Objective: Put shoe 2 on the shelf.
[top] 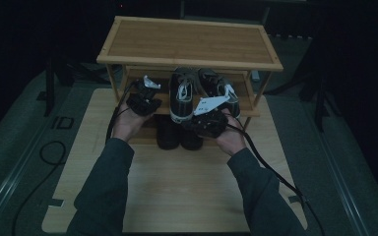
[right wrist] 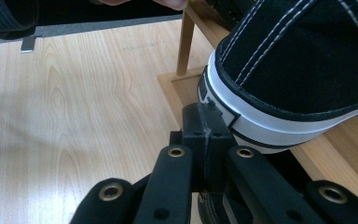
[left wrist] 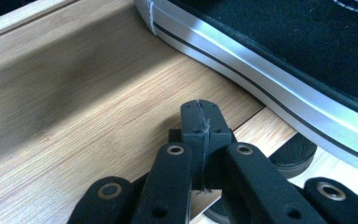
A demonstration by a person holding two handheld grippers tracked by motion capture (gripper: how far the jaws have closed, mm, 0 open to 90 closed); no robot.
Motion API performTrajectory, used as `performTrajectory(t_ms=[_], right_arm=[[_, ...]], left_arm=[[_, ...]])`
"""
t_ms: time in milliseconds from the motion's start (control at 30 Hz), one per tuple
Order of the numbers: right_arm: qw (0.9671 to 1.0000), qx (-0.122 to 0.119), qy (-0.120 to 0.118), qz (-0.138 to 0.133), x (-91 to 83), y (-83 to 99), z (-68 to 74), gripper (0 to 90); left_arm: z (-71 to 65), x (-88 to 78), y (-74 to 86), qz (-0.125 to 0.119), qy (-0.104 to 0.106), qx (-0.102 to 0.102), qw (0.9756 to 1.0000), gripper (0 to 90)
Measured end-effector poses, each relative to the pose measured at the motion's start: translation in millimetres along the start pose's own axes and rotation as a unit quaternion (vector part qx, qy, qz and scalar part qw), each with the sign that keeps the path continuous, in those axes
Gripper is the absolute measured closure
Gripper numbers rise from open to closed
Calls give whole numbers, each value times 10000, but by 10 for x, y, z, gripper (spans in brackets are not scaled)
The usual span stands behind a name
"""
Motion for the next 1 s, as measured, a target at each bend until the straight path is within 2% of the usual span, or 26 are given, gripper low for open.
performTrajectory(t_ms=[167,267,367,467,600,633,667,1000], right_arm=[[10000,18,59,-67,18,-15,-11,900],[9998,-10,182,16,34,-42,-28,900],[9999,8,160,-44,39,-62,-44,900],[9997,-103,200,44,93,-103,-43,900],[9997,-89,235,48,94,-116,-47,900],[9991,-111,382,169,100,-121,-64,900],[9989,-66,427,202,112,-108,-87,900],[9986,-111,464,246,181,-121,-110,900]], left_arm=[[-3,-1,-1,11,-11,11,10000,900],[-4,-1,1,3,-14,17,10000,900],[1,-1,2,-5,5,20,10000,900],[1,-1,4,-10,2,18,10000,900],[0,-2,4,-12,1,17,10000,900],[8,-2,7,-26,24,8,10000,900],[11,-2,9,-33,36,-9,10000,900],[24,0,13,-68,87,-29,9999,900]])
Point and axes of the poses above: each handheld gripper's, and its own axes: x roughly forward along the jaws, y roughly out of its underside, z roughly to its left, the point moved 1 cm from there along x, roughly forward along the jaws, and after that the axes turned 11 degrees about -x, right-handed, at the moved point
